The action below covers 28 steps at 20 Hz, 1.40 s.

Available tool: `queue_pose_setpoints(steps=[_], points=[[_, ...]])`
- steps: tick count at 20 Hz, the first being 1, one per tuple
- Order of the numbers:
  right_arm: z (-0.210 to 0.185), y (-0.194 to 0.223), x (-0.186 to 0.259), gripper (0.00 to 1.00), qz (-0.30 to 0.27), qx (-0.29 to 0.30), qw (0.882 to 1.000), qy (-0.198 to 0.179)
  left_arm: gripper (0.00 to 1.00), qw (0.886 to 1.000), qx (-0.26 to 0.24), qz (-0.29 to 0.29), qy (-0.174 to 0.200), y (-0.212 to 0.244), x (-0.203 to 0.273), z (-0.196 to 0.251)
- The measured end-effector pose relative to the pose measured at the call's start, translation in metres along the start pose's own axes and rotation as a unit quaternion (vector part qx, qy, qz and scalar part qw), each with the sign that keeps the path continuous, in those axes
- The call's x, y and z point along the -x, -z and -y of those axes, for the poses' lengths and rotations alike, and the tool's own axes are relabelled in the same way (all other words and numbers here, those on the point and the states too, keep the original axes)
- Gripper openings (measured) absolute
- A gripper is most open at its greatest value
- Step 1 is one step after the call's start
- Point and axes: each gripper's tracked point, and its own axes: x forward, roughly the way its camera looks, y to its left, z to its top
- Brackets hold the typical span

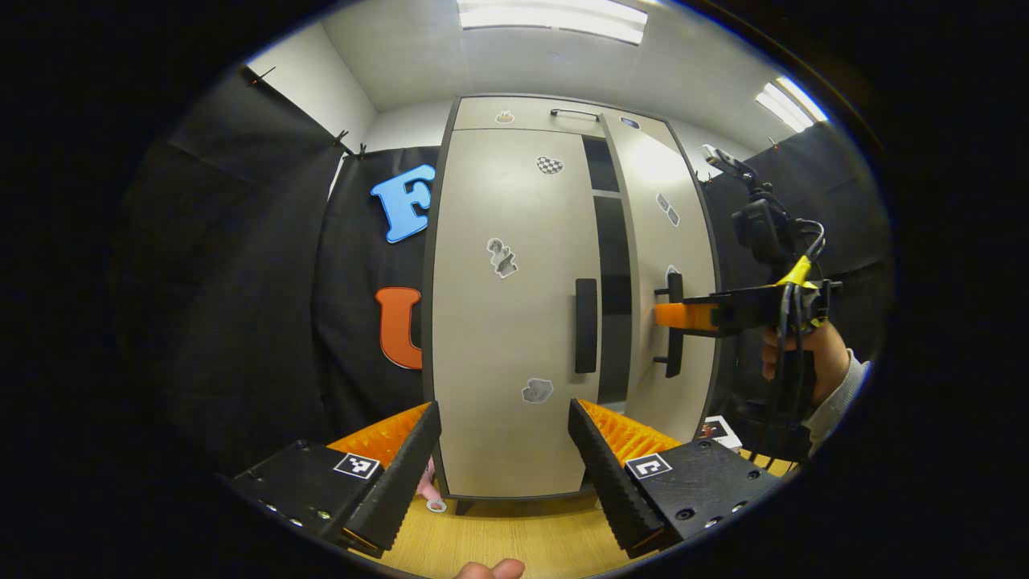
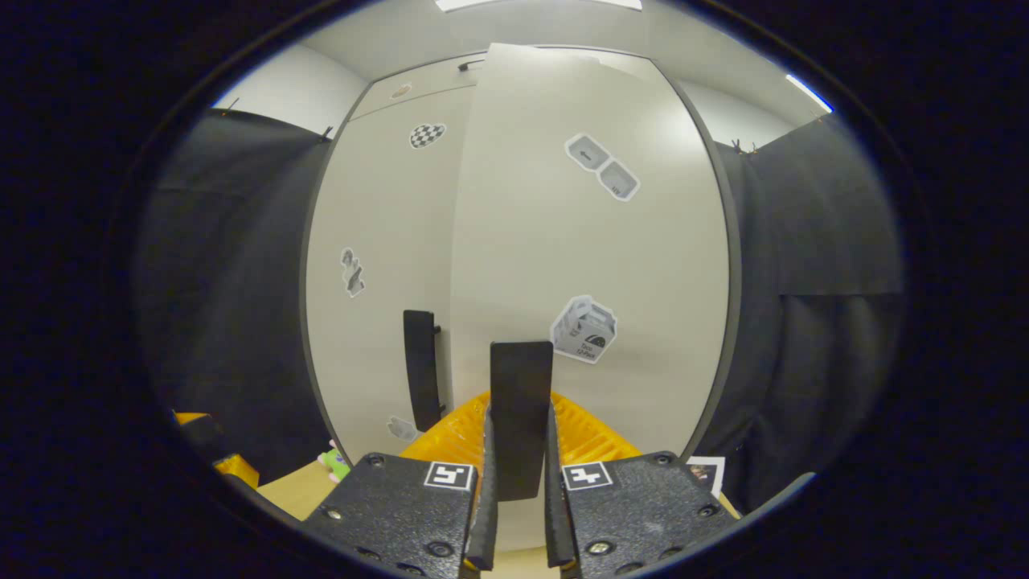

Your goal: Open the right door of the double-door shoe cabinet with the right hand, and open the left door with the left hand.

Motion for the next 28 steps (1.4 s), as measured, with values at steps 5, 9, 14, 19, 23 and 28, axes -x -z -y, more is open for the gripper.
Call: queue_pose_setpoints(steps=[5, 9, 14, 19, 23, 28], points=[[0.014, 0.002, 0.027, 0.27, -0.006, 0.005, 1.0, -0.009, 0.95, 1.0, -0.002, 0.003, -0.016, 0.0, 0.001, -0.01], [0.028, 0.003, 0.047, 0.26, -0.003, 0.005, 1.0, -0.012, 0.95, 0.999, -0.004, 0.002, -0.032, 0.0, 0.002, -0.019], [0.051, 0.005, 0.073, 0.26, -0.002, -0.002, 1.0, -0.008, 0.95, 0.999, -0.006, 0.0, -0.048, 0.003, -0.001, -0.025], [0.076, 0.006, 0.094, 0.25, -0.003, 0.009, 1.0, 0.013, 0.95, 0.999, -0.004, 0.0, -0.046, 0.002, -0.006, -0.016], [0.091, 0.012, 0.11, 0.25, -0.005, 0.01, 1.0, 0.019, 0.95, 0.999, 0.001, -0.001, -0.033, 0.005, -0.012, -0.002], [0.104, 0.016, 0.119, 0.17, 0.0, -0.007, 1.0, 0.022, 0.95, 1.0, 0.0, -0.003, -0.017, 0.005, -0.019, 0.014]])
